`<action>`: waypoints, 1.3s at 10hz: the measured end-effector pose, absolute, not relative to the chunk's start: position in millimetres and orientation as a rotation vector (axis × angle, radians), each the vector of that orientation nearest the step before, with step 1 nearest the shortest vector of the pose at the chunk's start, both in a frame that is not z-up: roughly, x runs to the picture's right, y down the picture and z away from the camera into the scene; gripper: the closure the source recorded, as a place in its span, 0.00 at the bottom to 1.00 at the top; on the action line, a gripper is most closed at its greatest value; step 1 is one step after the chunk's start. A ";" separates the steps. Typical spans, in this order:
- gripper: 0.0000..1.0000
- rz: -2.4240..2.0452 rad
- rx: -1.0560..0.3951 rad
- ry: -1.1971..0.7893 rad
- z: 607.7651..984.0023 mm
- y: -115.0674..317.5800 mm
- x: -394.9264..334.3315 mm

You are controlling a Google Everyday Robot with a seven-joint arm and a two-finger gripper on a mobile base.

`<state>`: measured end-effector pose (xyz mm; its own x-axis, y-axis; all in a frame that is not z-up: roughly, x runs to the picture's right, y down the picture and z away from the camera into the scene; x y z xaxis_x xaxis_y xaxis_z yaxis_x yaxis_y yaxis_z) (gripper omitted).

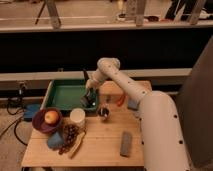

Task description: Wipe tray with brush

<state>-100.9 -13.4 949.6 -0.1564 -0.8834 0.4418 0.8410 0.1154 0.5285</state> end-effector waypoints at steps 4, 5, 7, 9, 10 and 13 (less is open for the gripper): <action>1.00 -1.493 0.097 -0.863 971.2 -48.3 -135.9; 1.00 -1.497 0.104 -0.871 971.4 -50.2 -148.0; 1.00 -1.516 0.118 -0.907 967.9 -45.9 -182.3; 1.00 -1.536 0.121 -0.962 957.0 -27.8 -202.5; 1.00 -1.535 0.119 -0.991 946.6 -11.8 -203.5; 1.00 -1.540 0.112 -1.001 924.6 13.6 -179.7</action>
